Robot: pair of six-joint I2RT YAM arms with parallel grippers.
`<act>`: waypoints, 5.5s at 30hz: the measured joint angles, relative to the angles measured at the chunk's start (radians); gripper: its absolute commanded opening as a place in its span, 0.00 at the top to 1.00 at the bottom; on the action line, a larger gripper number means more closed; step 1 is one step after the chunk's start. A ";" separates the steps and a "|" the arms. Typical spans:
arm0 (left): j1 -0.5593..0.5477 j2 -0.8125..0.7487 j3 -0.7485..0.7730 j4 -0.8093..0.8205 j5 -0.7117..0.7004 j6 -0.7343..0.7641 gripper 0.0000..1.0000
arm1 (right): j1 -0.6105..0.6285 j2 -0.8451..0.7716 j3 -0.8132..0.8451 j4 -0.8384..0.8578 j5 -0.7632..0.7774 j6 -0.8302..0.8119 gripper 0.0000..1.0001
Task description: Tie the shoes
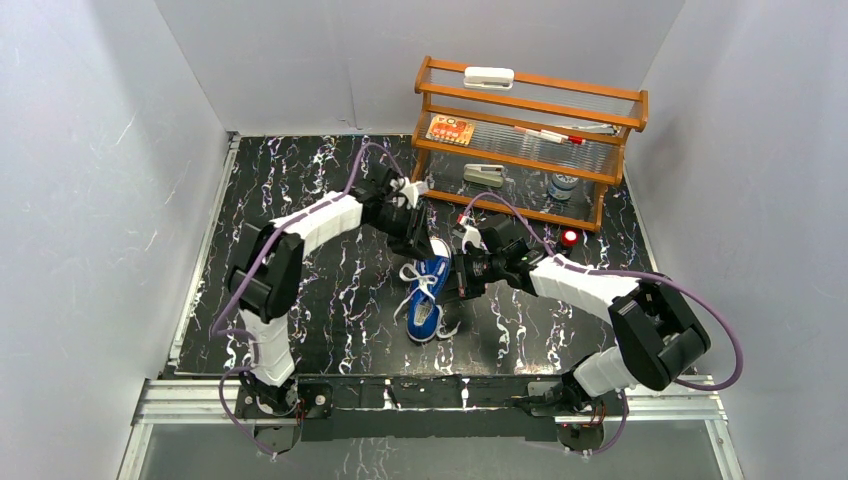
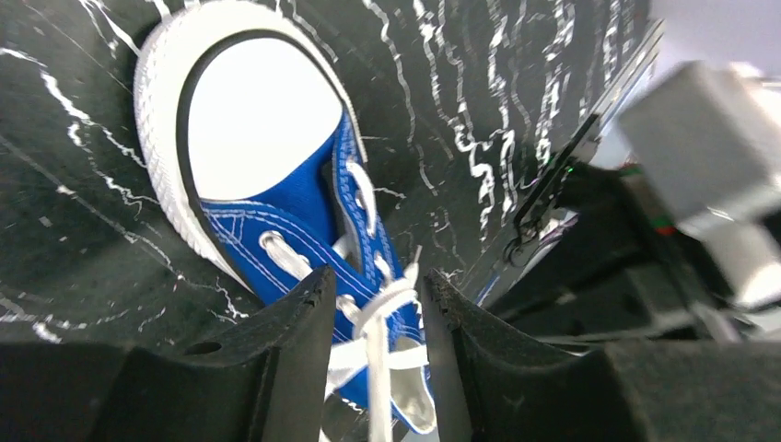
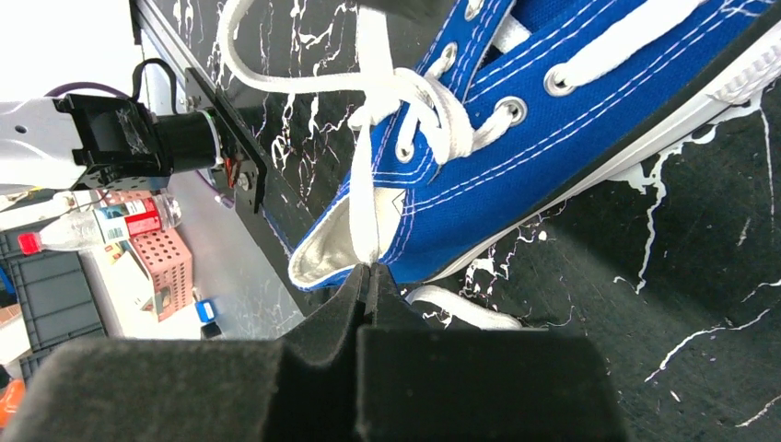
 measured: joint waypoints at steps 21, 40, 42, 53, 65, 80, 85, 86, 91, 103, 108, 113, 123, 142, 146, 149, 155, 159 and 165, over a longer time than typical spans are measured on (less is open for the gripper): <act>-0.071 0.022 -0.109 -0.029 0.017 0.109 0.68 | 0.000 0.027 0.016 -0.007 -0.034 -0.043 1.00; -0.072 -0.006 -0.132 -0.031 0.002 0.115 0.63 | 0.000 0.027 0.016 -0.005 -0.042 -0.036 1.00; -0.072 -0.006 -0.132 -0.023 0.003 0.109 0.63 | 0.000 0.027 0.016 -0.001 -0.042 -0.034 1.00; -0.063 -0.005 -0.154 0.041 0.014 0.039 0.66 | 0.000 0.027 0.016 0.010 -0.043 -0.016 1.00; -0.058 0.005 -0.154 0.092 0.029 -0.008 0.82 | 0.000 0.042 0.016 0.011 -0.044 -0.014 1.00; -0.058 0.008 -0.163 0.091 0.021 -0.005 1.00 | -0.006 0.035 0.016 -0.005 0.016 0.045 1.00; -0.058 -0.089 -0.278 0.149 -0.008 -0.046 1.00 | -0.014 0.034 0.021 -0.018 0.038 0.092 1.00; -0.058 -0.115 -0.304 0.169 -0.017 -0.056 1.00 | -0.014 0.039 0.027 -0.019 0.038 0.100 1.00; -0.059 -0.212 -0.394 0.254 -0.045 -0.105 1.00 | -0.013 0.100 0.096 -0.014 0.027 0.124 1.00; -0.059 -0.238 -0.451 0.365 -0.065 -0.193 1.00 | -0.013 0.124 0.129 -0.009 0.064 0.273 1.00; -0.059 -0.238 -0.451 0.374 -0.074 -0.201 1.00 | -0.013 0.128 0.106 0.022 0.079 0.332 1.00; -0.059 -0.238 -0.448 0.374 -0.086 -0.199 1.00 | -0.013 0.151 0.103 0.034 0.108 0.380 1.00; -0.060 -0.253 -0.448 0.380 -0.111 -0.197 1.00 | -0.012 0.162 0.103 0.017 0.149 0.424 1.00; -0.061 -0.250 -0.425 0.367 -0.094 -0.172 0.89 | -0.011 0.209 0.129 -0.013 0.137 0.377 1.00; -0.061 -0.222 -0.418 0.355 -0.080 -0.161 0.79 | -0.011 0.209 0.129 -0.013 0.131 0.376 1.00; -0.061 -0.216 -0.418 0.344 -0.079 -0.153 0.74 | -0.010 0.209 0.129 -0.013 0.129 0.376 1.00; -0.061 -0.215 -0.418 0.341 -0.075 -0.138 0.70 | -0.008 0.209 0.129 -0.013 0.129 0.375 1.00; -0.065 -0.213 -0.414 0.336 -0.073 -0.125 0.72 | -0.007 0.209 0.129 -0.013 0.129 0.376 1.00; -0.085 -0.193 -0.375 0.285 -0.088 -0.074 0.78 | -0.006 0.209 0.129 -0.013 0.129 0.377 1.00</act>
